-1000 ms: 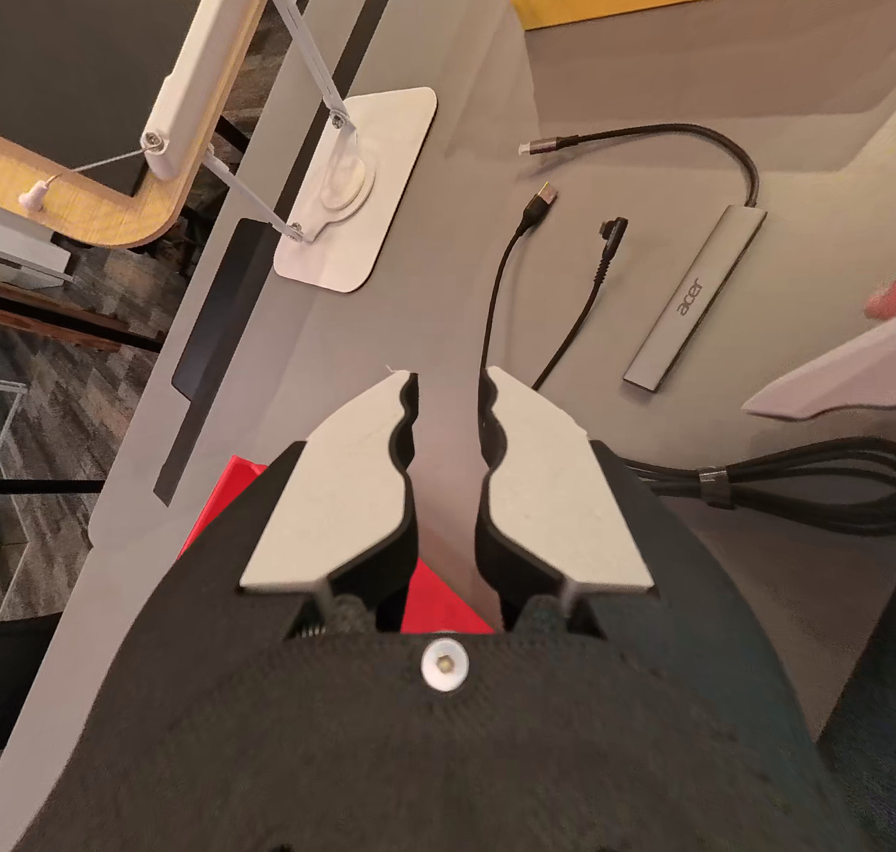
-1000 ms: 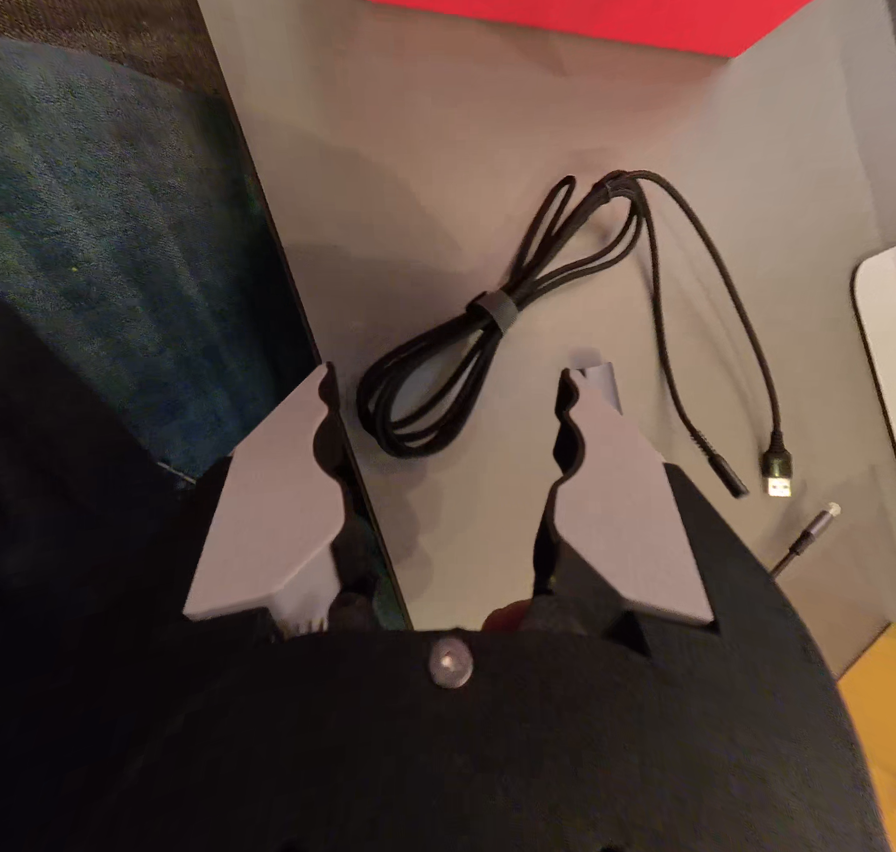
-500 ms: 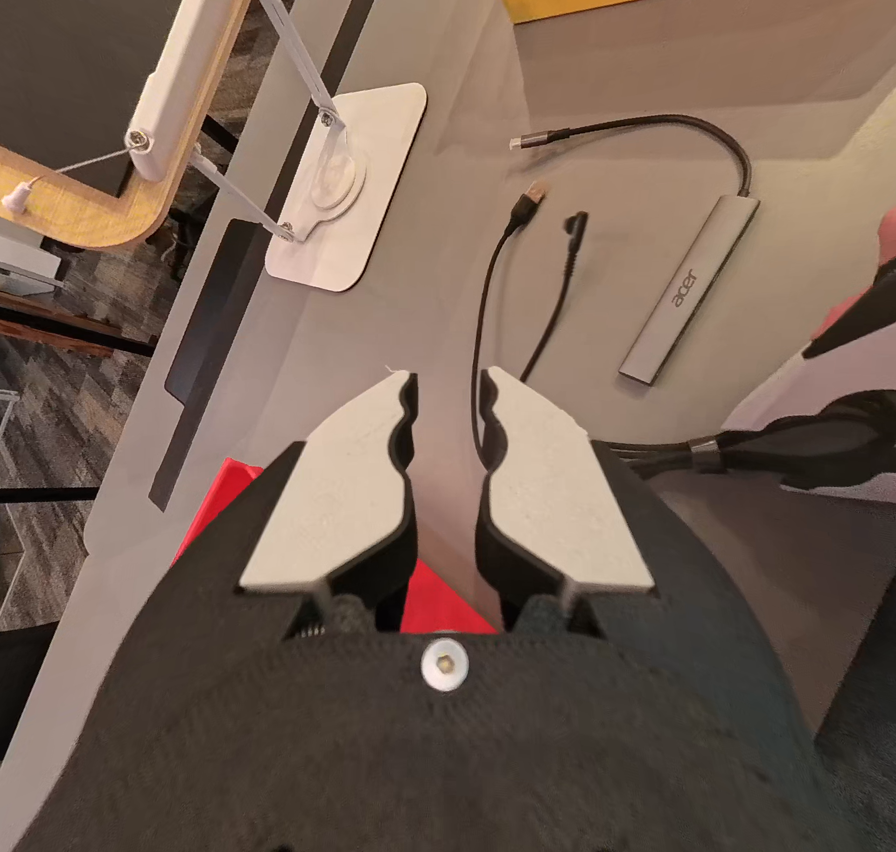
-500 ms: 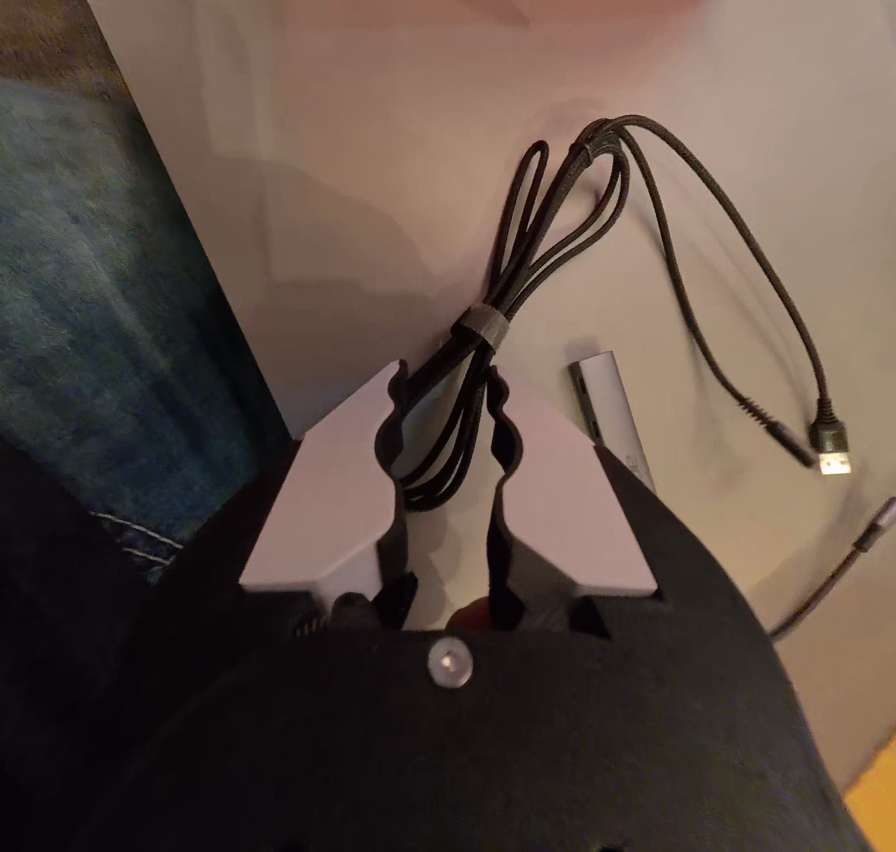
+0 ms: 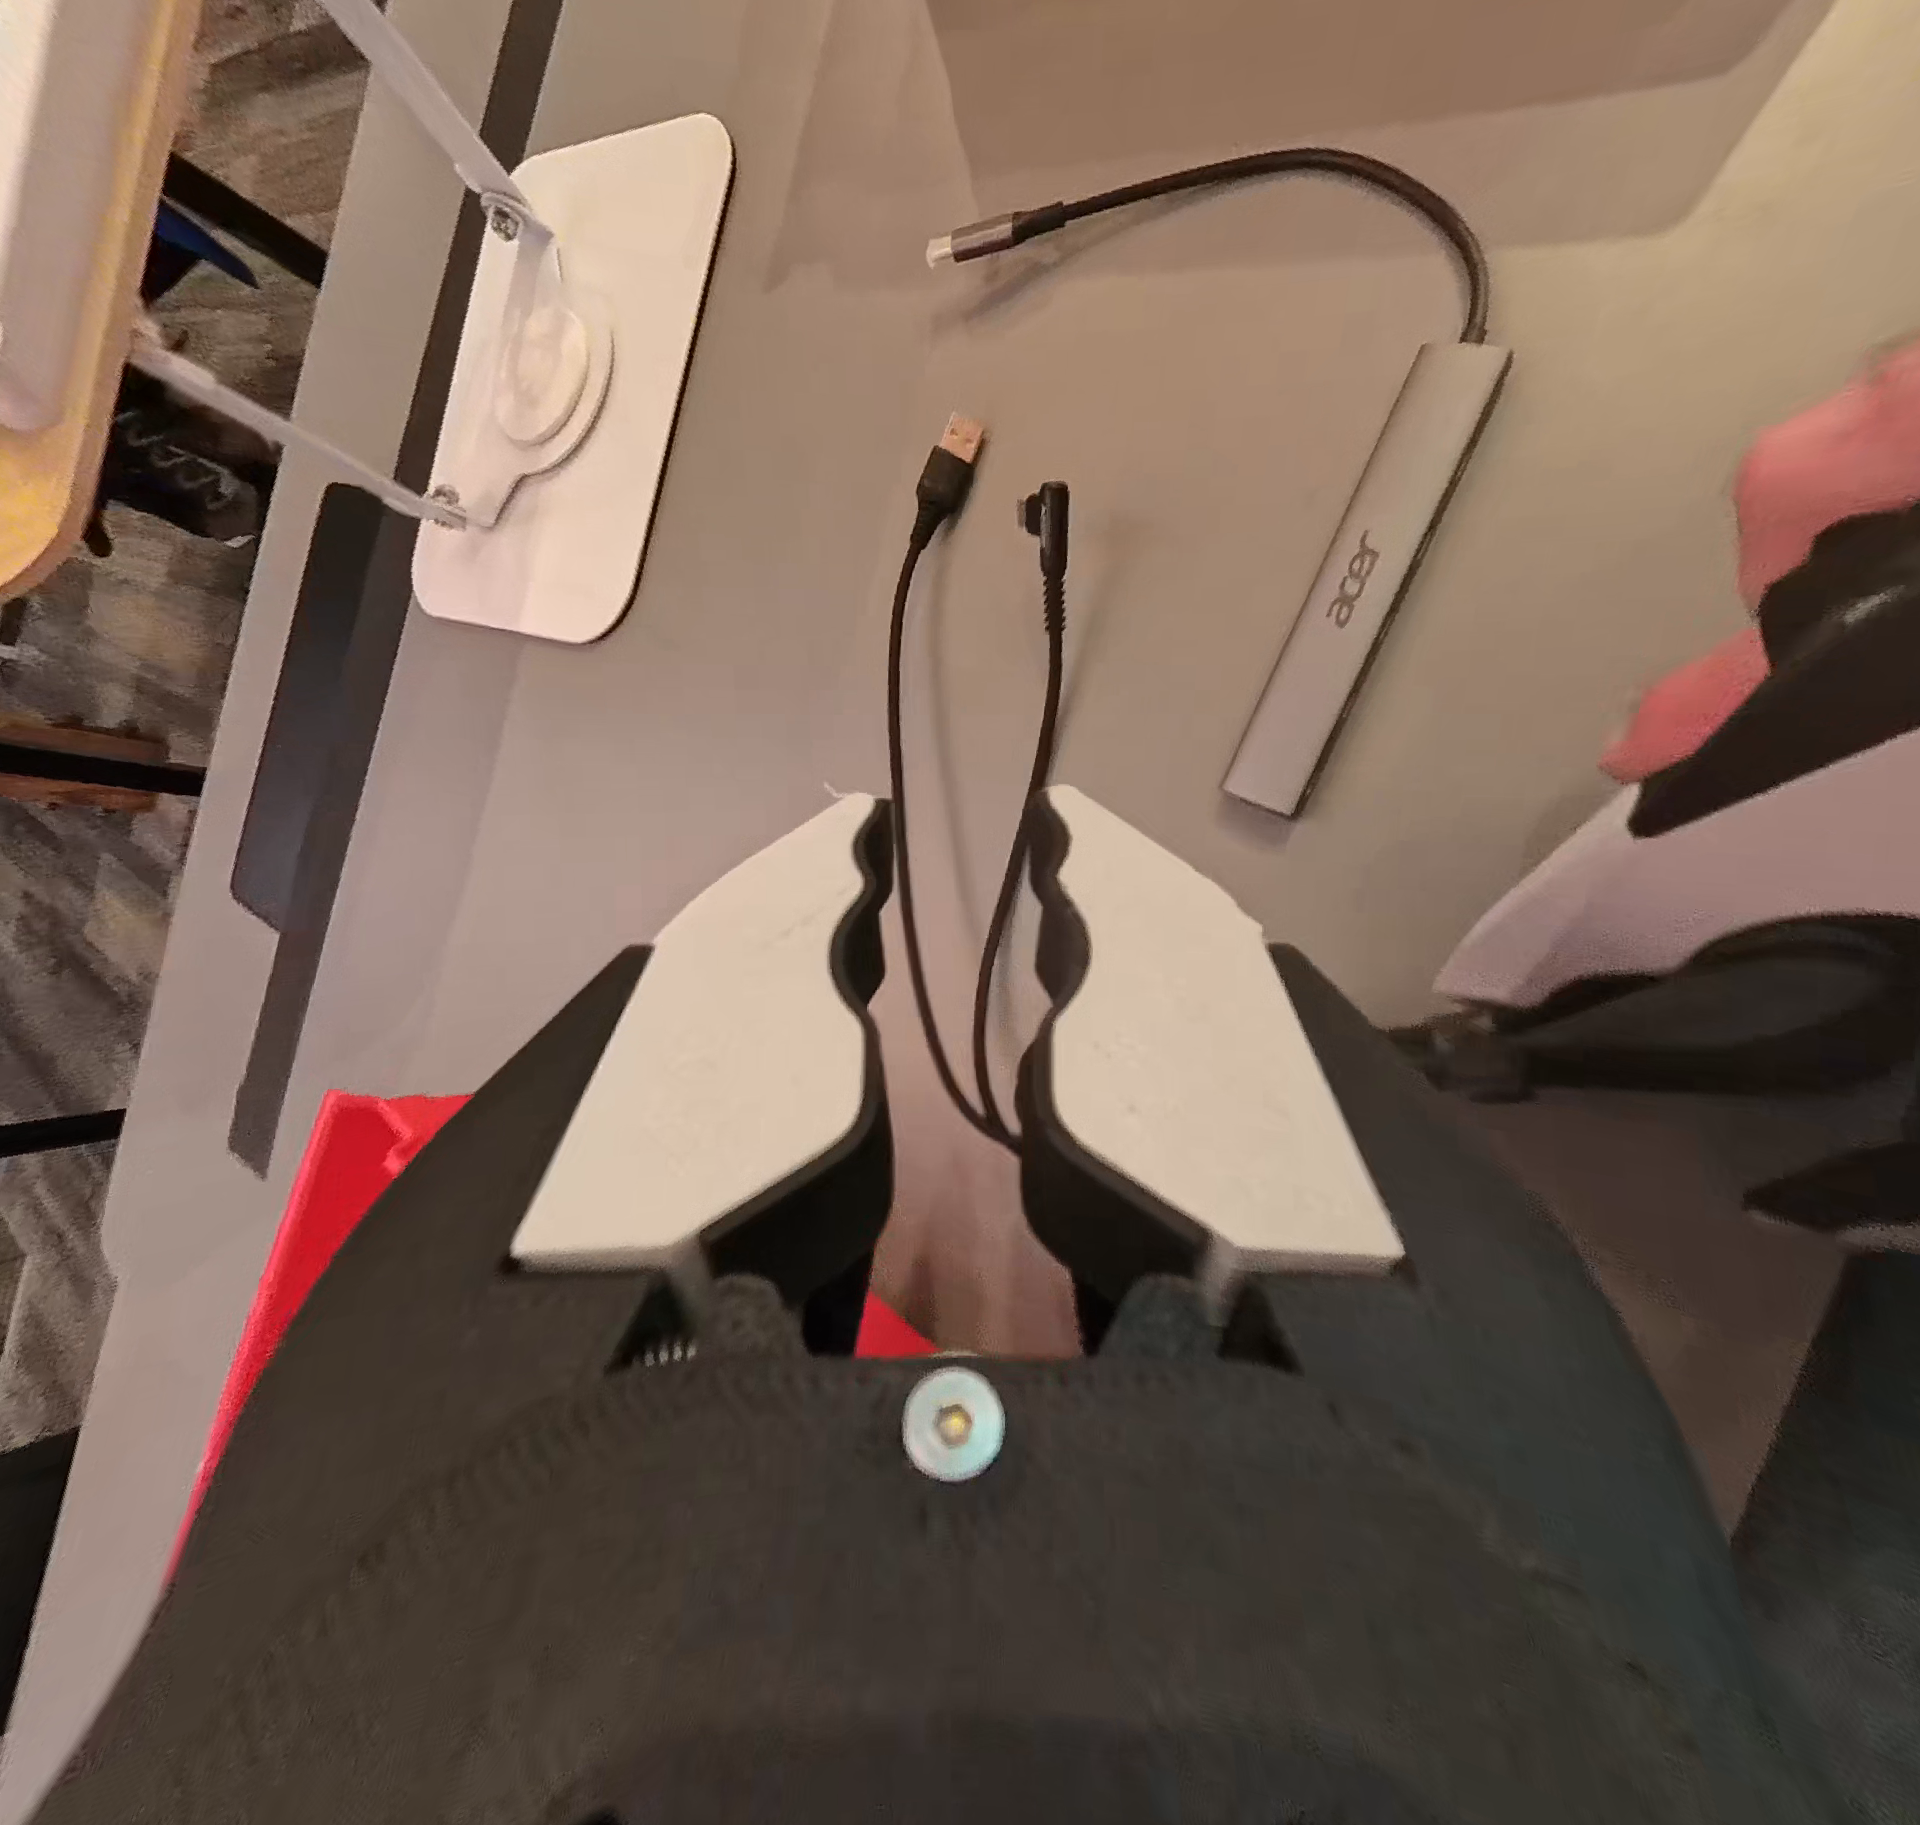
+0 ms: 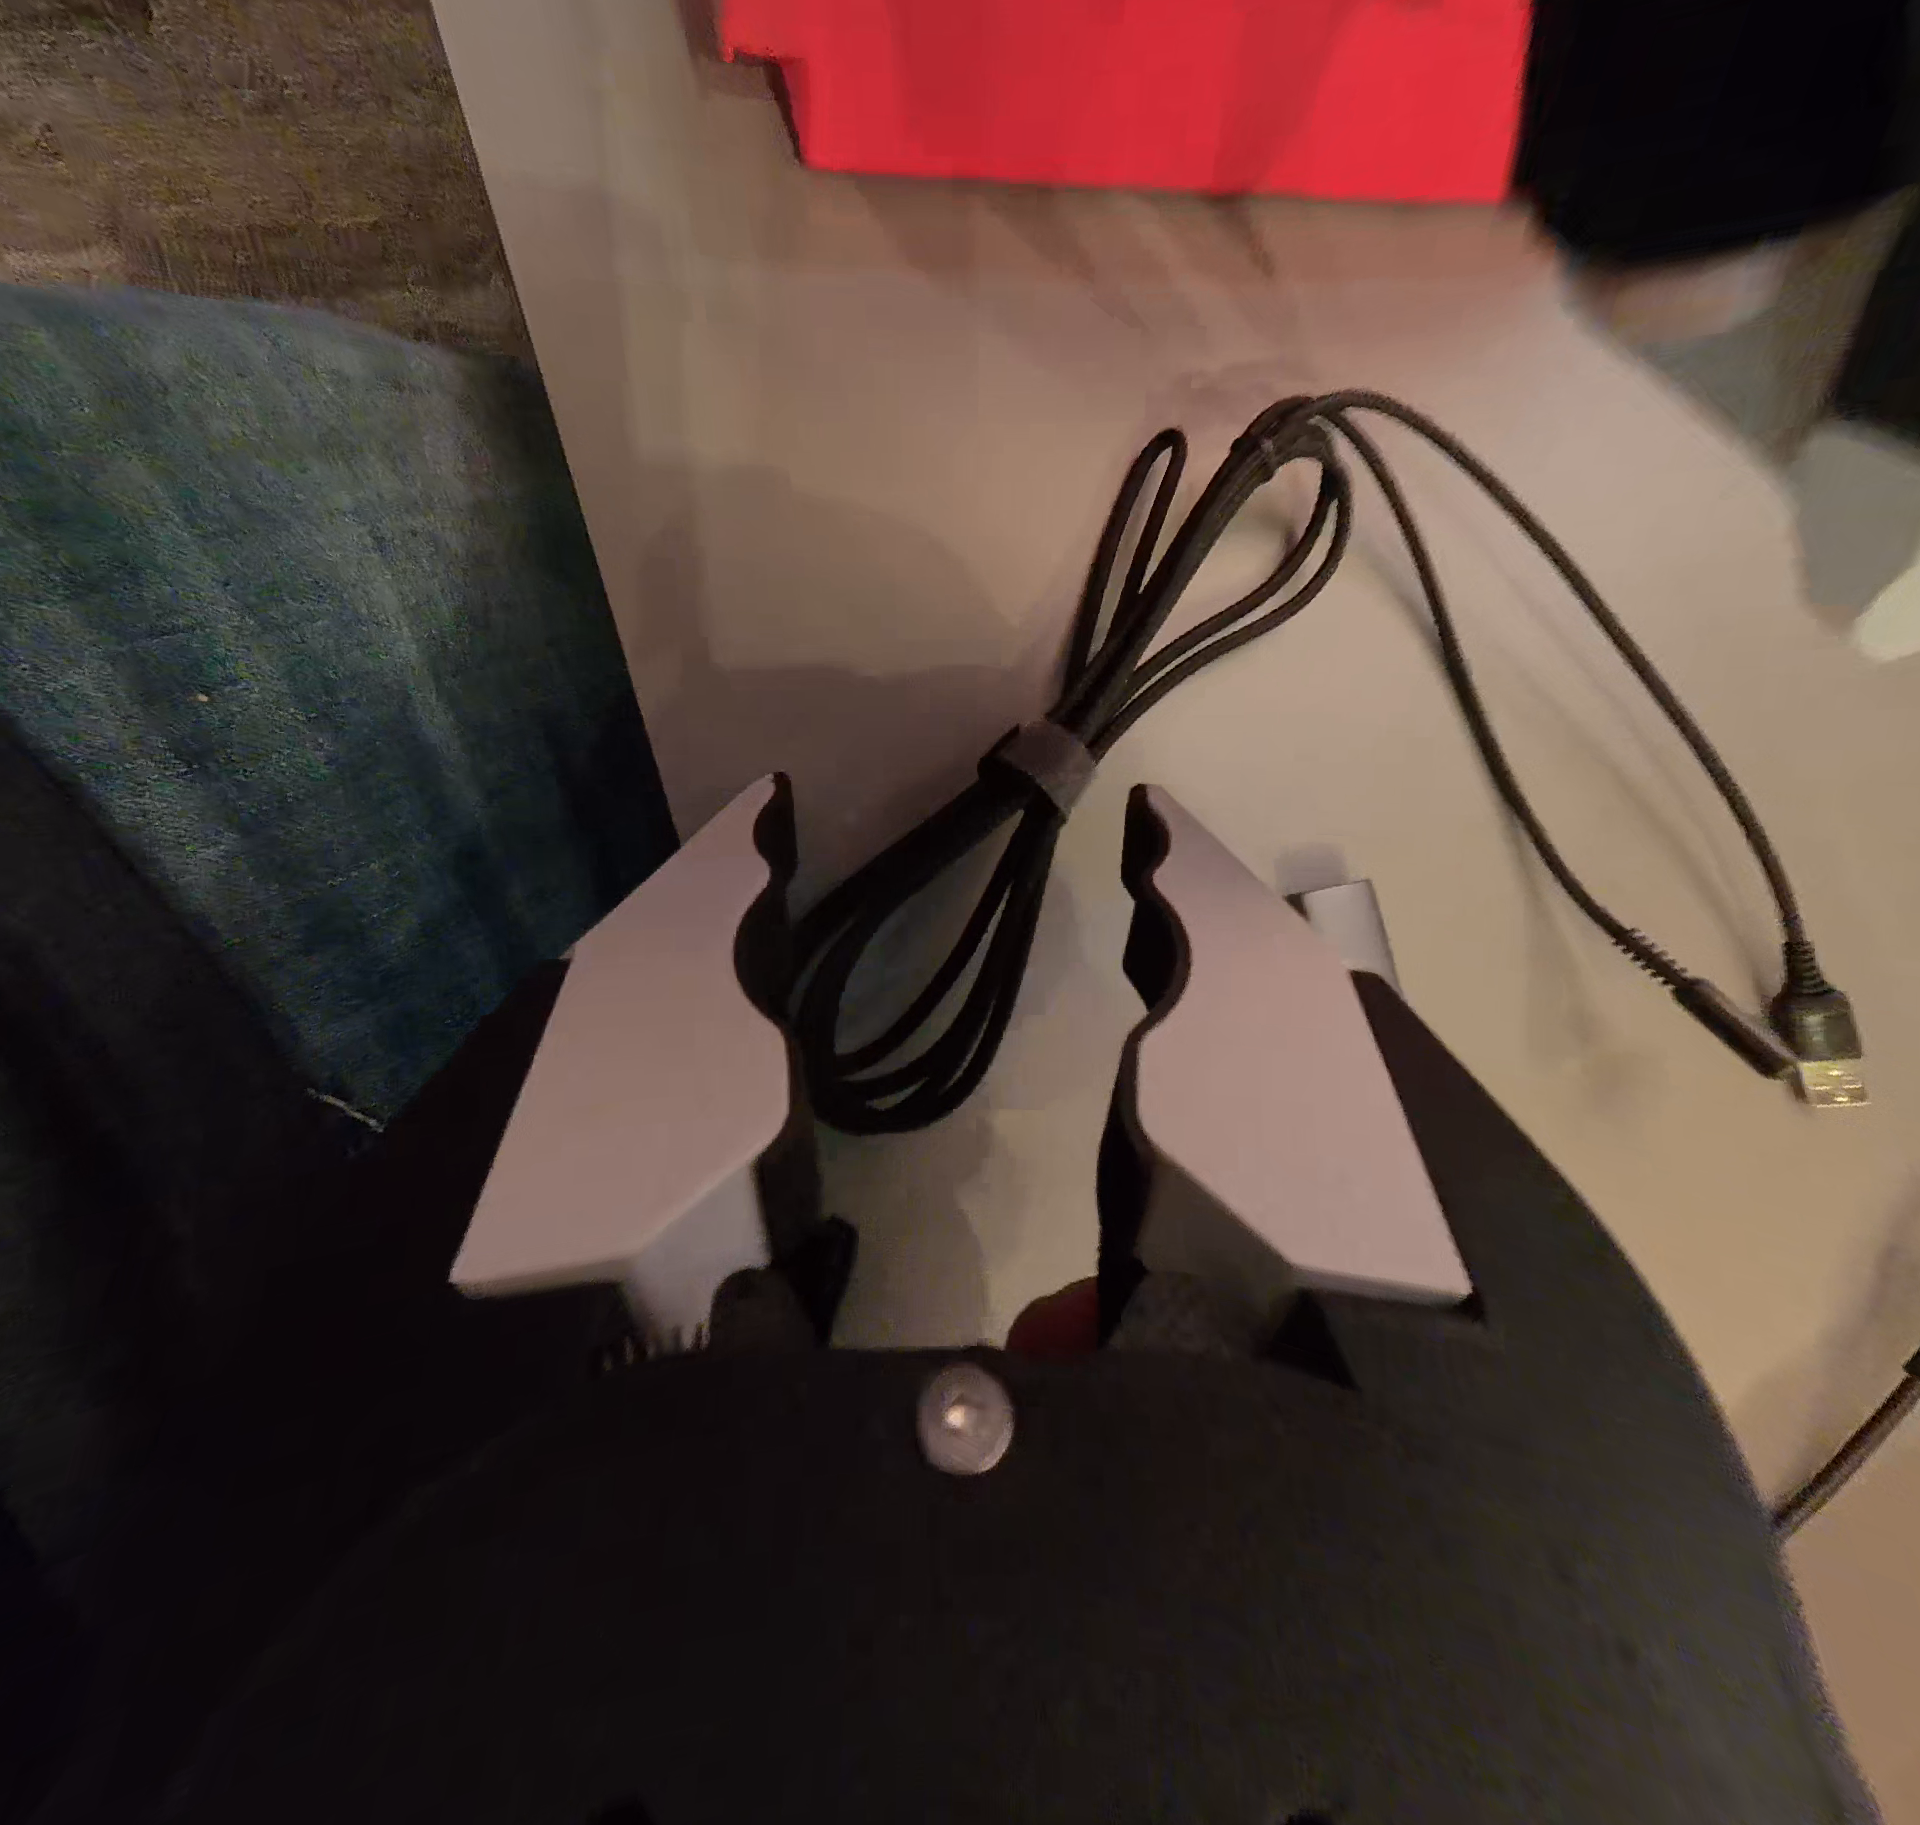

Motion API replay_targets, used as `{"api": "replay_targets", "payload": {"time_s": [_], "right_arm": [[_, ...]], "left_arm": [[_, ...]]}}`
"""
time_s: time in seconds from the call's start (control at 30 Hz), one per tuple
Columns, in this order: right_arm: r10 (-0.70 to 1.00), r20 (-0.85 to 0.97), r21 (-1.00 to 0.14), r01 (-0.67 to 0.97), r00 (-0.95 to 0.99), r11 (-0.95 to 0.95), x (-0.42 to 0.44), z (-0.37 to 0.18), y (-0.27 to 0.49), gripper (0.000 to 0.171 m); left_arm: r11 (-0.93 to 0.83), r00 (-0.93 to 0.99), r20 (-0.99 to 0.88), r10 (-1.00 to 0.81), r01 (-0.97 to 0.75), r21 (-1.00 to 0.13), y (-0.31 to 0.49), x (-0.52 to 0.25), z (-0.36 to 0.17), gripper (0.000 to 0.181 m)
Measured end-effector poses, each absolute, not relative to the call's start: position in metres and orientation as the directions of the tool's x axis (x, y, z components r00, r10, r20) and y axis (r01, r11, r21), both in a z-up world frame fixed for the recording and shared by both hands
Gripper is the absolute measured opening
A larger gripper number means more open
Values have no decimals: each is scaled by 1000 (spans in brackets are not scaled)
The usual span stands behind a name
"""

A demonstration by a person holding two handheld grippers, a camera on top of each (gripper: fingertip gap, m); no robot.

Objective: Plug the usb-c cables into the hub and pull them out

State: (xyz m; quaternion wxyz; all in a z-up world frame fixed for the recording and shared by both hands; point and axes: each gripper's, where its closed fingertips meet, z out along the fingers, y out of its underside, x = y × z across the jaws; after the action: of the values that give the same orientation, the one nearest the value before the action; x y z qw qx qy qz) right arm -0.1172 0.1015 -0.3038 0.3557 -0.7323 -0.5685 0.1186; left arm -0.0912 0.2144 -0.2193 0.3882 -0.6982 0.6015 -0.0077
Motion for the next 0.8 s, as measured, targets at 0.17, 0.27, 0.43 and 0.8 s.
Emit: {"api": "replay_targets", "payload": {"time_s": [0.17, 0.27, 0.43, 0.8], "right_arm": [[906, 234, -695, 712, 354, -99, -104, -288, 102, 55], [902, 242, -685, 721, 358, -102, -89, -289, 102, 52], [886, 266, -685, 722, 380, -104, -73, -283, 110, 48], [877, 342, -664, 748, 338, -29, -72, -279, 109, 44]], "left_arm": [[42, 257, -454, -853, -834, -550, 218, -63, -242, 26], [75, 246, -500, -830, -840, -538, 228, -44, -253, 27], [115, 208, -537, -818, -855, -505, 238, -15, -275, 28], [169, 224, -705, -673, -881, -442, 256, -7, -290, 0]]}}
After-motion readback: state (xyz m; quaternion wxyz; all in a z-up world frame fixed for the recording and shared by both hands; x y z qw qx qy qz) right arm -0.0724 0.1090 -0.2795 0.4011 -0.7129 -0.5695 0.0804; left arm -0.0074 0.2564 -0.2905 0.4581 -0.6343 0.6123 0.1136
